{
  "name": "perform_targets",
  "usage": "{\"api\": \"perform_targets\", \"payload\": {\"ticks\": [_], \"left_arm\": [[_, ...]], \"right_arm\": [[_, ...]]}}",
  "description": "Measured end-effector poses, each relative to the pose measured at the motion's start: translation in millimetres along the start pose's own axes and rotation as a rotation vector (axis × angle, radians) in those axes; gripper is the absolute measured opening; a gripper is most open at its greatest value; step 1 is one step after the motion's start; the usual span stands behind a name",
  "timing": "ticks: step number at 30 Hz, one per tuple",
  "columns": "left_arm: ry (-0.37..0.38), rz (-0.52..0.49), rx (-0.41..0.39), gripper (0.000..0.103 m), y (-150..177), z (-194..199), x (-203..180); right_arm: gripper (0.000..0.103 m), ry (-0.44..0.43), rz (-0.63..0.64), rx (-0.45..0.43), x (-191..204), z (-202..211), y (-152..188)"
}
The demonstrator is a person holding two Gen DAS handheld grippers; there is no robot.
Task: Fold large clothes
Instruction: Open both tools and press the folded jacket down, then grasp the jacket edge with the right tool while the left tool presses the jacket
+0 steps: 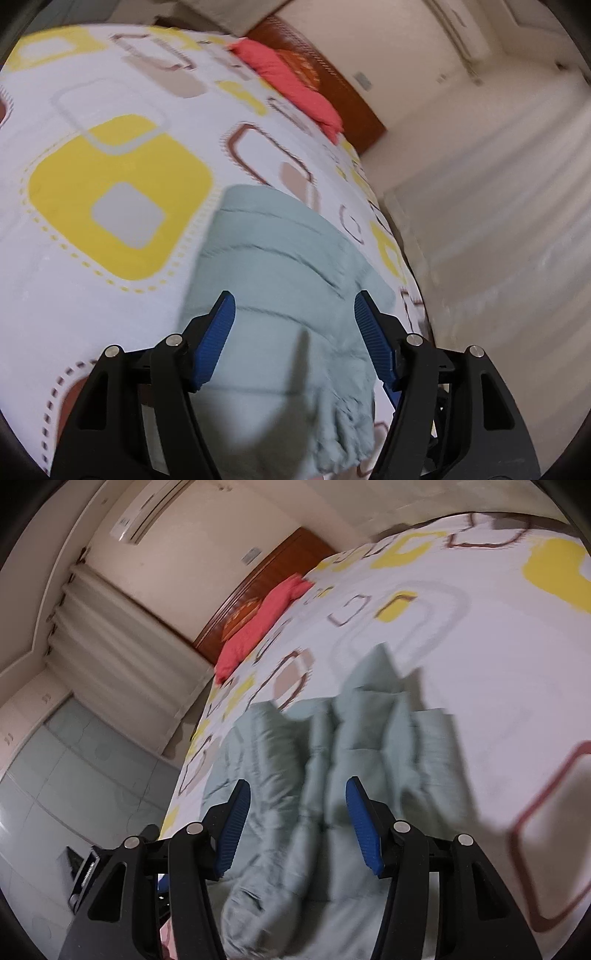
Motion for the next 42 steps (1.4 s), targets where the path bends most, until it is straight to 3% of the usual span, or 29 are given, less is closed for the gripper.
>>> {"api": "perform_targets", "payload": {"ticks": [8,19,20,21,23,26,33,38,42], "left_arm": [[0.013,0.126,0.042,0.067,-8,-17,42],[0.044,0.168,0.085,0.067,9,-34,57],[0.045,0.168,0.086,0.068,10,-33,58],[0.049,0.169,0.087,0.068,11,-34,58],[0.051,0.171,0.089,0.068,8,-36,56],[0.06,0.176,0.094,0.068,6,-32,52],[0.119,0.116,0.064,0.068,4,-16,19],[0.118,0.072,0.096,0.07,16,-29,4],[0.073,0.04,0.149,0.07,33,-50,-1]], "right_arm": [[0.054,0.016,0.002,0.057,3,-41,-6],[0.054,0.035,-0.002,0.081,-3,-62,-1],[0.046,0.038,0.01,0.084,-1,-63,1],[0.032,0.037,0.018,0.089,0,-65,2],[0.018,0.024,0.03,0.097,3,-68,2],[0.01,-0.004,0.055,0.063,14,-58,-1],[0.008,-0.054,0.112,-0.088,34,7,-26],[0.008,-0.032,0.056,-0.119,-2,36,-35],[0.008,-0.01,-0.038,-0.092,-47,39,-30]]}}
Point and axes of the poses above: each gripper's, at about its wrist camera, not at the fingertips, and z roughly against the way its jaws point, x to its left, y to its underside, the point moved 4 cm from there along -z, roughly the way its jaws point, and after that the axes turned 9 degrees about x, right-handed, at the moved point
